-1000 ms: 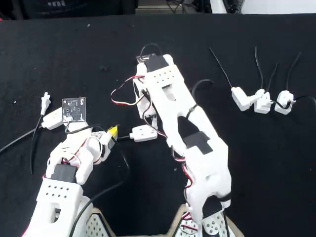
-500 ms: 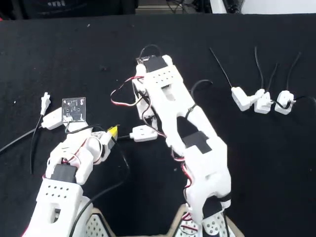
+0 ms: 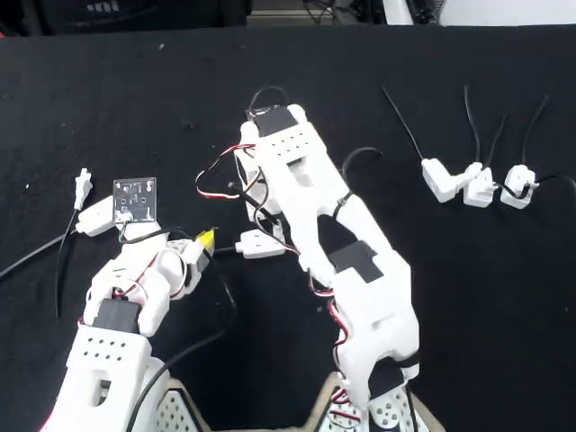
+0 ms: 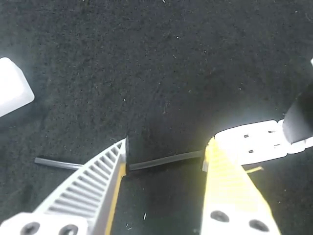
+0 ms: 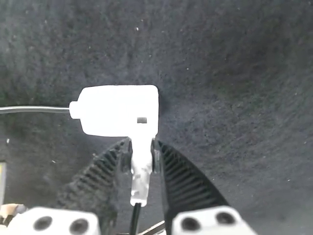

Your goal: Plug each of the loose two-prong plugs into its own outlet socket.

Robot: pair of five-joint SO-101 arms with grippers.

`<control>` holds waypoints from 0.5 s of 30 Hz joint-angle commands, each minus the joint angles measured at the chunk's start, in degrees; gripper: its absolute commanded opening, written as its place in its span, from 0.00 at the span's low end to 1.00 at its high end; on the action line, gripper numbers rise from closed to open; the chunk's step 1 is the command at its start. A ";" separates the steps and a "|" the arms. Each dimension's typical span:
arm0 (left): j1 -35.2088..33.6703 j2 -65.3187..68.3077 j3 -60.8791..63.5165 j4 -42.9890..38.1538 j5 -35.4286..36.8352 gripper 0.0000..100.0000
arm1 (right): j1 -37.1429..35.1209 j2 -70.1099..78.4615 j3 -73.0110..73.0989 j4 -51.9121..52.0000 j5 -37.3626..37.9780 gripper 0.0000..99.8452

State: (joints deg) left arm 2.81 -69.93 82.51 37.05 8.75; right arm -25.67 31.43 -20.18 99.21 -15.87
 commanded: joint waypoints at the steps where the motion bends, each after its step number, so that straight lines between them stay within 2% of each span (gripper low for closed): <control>1: -0.57 -0.62 -0.31 -0.09 -0.26 0.26 | -1.32 0.13 0.22 0.70 -1.93 0.01; 15: -0.57 -0.62 -0.31 -0.18 -0.26 0.26 | -1.32 0.40 0.31 -0.79 -5.45 0.01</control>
State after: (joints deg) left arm 2.81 -69.93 82.51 37.05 8.75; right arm -25.67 31.43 -20.18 99.21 -20.18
